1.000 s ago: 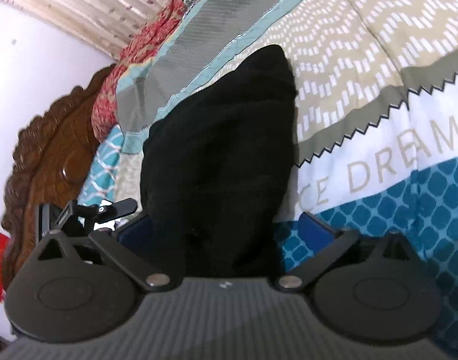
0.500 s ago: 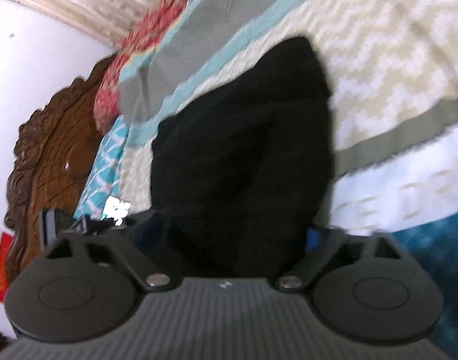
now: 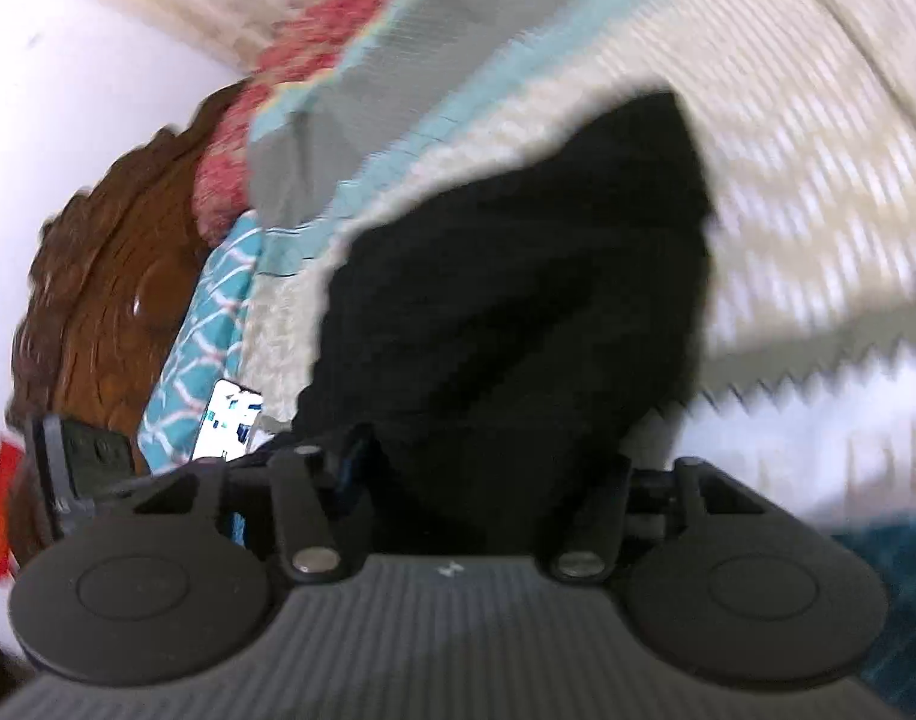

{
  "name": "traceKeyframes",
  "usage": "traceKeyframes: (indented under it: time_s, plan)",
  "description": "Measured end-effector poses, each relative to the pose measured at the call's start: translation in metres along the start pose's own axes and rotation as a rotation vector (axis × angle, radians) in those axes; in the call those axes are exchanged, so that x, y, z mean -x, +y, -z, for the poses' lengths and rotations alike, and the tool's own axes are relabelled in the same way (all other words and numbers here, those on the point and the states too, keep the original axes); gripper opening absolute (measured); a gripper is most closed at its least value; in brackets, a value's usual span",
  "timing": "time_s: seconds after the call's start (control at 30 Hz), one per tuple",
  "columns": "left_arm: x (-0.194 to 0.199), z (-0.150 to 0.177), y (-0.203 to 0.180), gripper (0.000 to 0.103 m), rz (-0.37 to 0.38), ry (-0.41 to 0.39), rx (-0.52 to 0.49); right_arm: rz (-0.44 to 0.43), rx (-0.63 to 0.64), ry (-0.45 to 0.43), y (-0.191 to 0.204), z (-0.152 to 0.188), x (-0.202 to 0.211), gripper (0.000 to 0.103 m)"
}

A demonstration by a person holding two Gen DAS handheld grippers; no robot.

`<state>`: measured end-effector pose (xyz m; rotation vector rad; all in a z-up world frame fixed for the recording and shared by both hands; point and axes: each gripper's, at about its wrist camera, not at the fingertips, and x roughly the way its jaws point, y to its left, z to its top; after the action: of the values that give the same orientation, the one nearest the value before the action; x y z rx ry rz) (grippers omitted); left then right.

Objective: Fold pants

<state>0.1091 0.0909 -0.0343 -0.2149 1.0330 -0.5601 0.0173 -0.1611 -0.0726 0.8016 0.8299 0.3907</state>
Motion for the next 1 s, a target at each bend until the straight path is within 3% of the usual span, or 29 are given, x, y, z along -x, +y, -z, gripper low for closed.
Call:
traceKeyframes:
  time_s: [0.17,0.37,0.5,0.67,0.73,0.83,0.87,0.9,0.93,1.0]
  plan:
    - [0.013,-0.030,-0.037,0.048,0.006,-0.097,-0.042,0.011,0.250,-0.126,0.038,-0.026,0.022,0.052]
    - [-0.004,-0.098,-0.082,0.048,0.007,-0.190,-0.128,0.007,0.293,-0.236,0.027,-0.086,0.040,0.051]
    - [-0.045,-0.145,-0.109,0.049,0.028,-0.224,-0.166,0.046,0.347,-0.319,0.017,-0.136,0.044,0.051]
    - [-0.114,-0.184,-0.122,0.051,0.051,-0.249,-0.161,0.143,0.420,-0.397,-0.001,-0.180,0.023,0.051]
    - [-0.147,-0.192,-0.119,0.056,0.031,-0.245,-0.147,0.192,0.443,-0.405,-0.021,-0.192,0.008,0.052]
    - [-0.210,-0.191,-0.103,0.065,-0.103,-0.119,-0.115,0.255,0.304,-0.312,-0.072,-0.207,-0.027,0.057]
    - [-0.230,-0.187,-0.095,0.077,-0.153,-0.050,-0.097,0.288,0.234,-0.247,-0.093,-0.206,-0.042,0.062]
    - [-0.237,-0.181,-0.086,0.093,-0.147,-0.048,-0.071,0.316,0.165,-0.200,-0.112,-0.203,-0.053,0.075]
    - [-0.234,-0.176,-0.082,0.095,-0.122,-0.080,-0.058,0.295,0.107,-0.193,-0.127,-0.196,-0.055,0.078]
    - [-0.232,-0.171,-0.083,0.098,-0.116,-0.085,-0.071,0.198,0.040,-0.259,-0.144,-0.183,-0.044,0.079]
